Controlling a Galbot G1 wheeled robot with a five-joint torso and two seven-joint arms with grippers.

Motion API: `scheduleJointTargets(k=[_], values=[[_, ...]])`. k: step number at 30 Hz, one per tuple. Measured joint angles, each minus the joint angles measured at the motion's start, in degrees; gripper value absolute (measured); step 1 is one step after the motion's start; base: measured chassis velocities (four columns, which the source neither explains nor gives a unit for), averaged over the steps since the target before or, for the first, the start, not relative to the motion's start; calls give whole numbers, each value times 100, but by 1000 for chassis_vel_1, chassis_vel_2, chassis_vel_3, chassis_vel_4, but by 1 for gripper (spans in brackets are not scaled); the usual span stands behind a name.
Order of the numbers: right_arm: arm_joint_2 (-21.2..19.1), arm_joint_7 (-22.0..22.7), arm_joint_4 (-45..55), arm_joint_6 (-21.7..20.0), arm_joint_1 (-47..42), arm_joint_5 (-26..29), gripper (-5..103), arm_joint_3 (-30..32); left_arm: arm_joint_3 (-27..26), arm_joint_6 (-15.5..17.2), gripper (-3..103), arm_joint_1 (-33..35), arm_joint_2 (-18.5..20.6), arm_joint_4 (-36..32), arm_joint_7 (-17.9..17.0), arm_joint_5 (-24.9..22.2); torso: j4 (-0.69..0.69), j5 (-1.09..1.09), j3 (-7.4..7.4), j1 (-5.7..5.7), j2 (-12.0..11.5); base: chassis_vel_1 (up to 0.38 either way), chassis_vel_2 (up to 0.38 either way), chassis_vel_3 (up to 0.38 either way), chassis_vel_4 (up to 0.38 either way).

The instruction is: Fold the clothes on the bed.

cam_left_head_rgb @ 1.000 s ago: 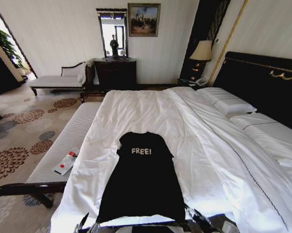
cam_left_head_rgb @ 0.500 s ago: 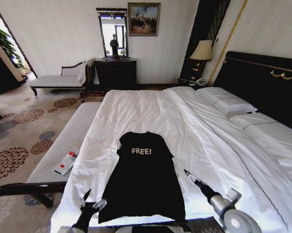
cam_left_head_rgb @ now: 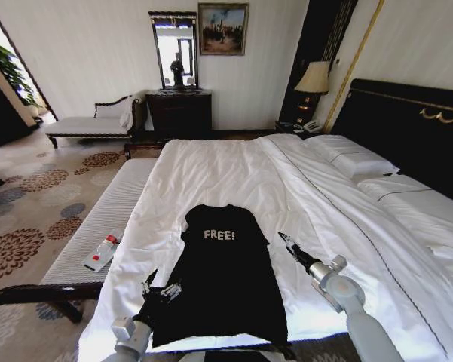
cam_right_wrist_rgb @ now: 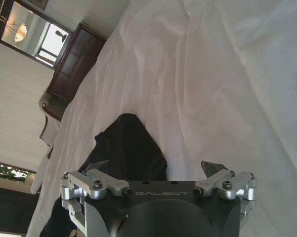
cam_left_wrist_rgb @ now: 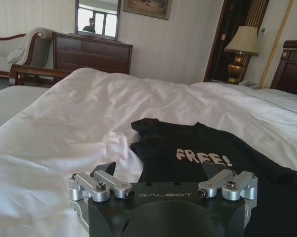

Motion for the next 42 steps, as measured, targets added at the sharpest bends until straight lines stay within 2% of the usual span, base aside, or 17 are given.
scheduleJointTargets(k=[5, 10, 17, 18, 21, 23, 25, 27, 30, 31, 33, 36, 39, 40, 41, 42], values=[[218, -101, -644, 11, 543, -238, 100, -281, 23, 71, 99, -90, 132, -43, -11, -124, 0, 1, 0, -1, 0, 0, 0, 0, 0], [509, -115, -1171, 12, 1128, -268, 100, -240, 28, 112, 98, -98, 276, -66, -62, -227, 3, 0, 0, 0, 0, 0, 0, 0, 0], [468, -115, -1209, 2, 1149, -234, 100, -229, 39, 116, 98, -16, 157, -74, -60, -265, 0, -1, -1, -1, 1, 0, 0, 0, 0], [491, -114, -1237, 0, 1149, -246, 103, -227, 41, 140, 98, -31, 130, -73, -73, -304, 0, -1, -1, -2, 1, 0, 0, 0, 0], [595, -107, -1194, -15, 1095, -273, 96, -186, -31, 236, 98, -109, 126, -143, -150, -486, 1, 1, 0, -1, 1, 0, 0, 0, 0], [621, -94, -1108, -37, 1055, -271, 85, -146, -70, 247, 98, -96, 130, -174, -161, -541, 1, 0, 0, -1, 1, 0, 0, 0, 0], [625, -90, -1092, -41, 1045, -270, 85, -140, -76, 251, 98, -92, 129, -178, -166, -555, 1, -1, -1, -1, 1, 0, 0, 0, 0], [641, -44, -1010, -64, 968, -270, 74, -128, -107, 307, 98, -94, 104, -224, -228, -694, 1, 0, -1, -1, 1, 0, 0, 0, 0], [641, -24, -957, -69, 908, -289, 74, -127, -134, 330, 98, -107, 95, -240, -249, -757, 1, -1, -1, -1, 1, 0, 0, 0, 0], [641, -6, -912, -84, 849, -307, 63, -127, -174, 333, 98, -113, 95, -243, -255, -785, 1, 0, -1, -1, 1, 0, 0, 0, 0], [641, 11, -881, -97, 795, -340, 52, -122, -210, 333, 98, -106, 106, -260, -256, -815, 0, 0, 0, -1, 1, 0, 0, 0, 0], [641, 16, -869, -105, 765, -384, 47, -116, -242, 333, 98, -97, 116, -287, -256, -852, 1, 0, -1, -1, 1, 0, 0, 0, 0], [631, 32, -847, -127, 755, -399, 31, -110, -293, 333, 98, -104, 130, -307, -256, -894, 1, -1, -1, -1, 2, 0, 0, 0, 0], [626, 39, -840, -131, 755, -399, 31, -108, -310, 334, 98, -107, 136, -313, -256, -907, 1, -1, -1, -1, 1, 0, 0, 0, 0], [621, 48, -829, -134, 756, -400, 20, -107, -335, 335, 98, -107, 145, -325, -257, -930, 1, 0, -1, -1, 1, 0, 0, 0, 0], [621, 48, -829, -134, 756, -400, 20, -107, -335, 335, 98, -107, 145, -325, -257, -930, 1, 0, -1, -1, 1, 0, 0, 0, 0]])
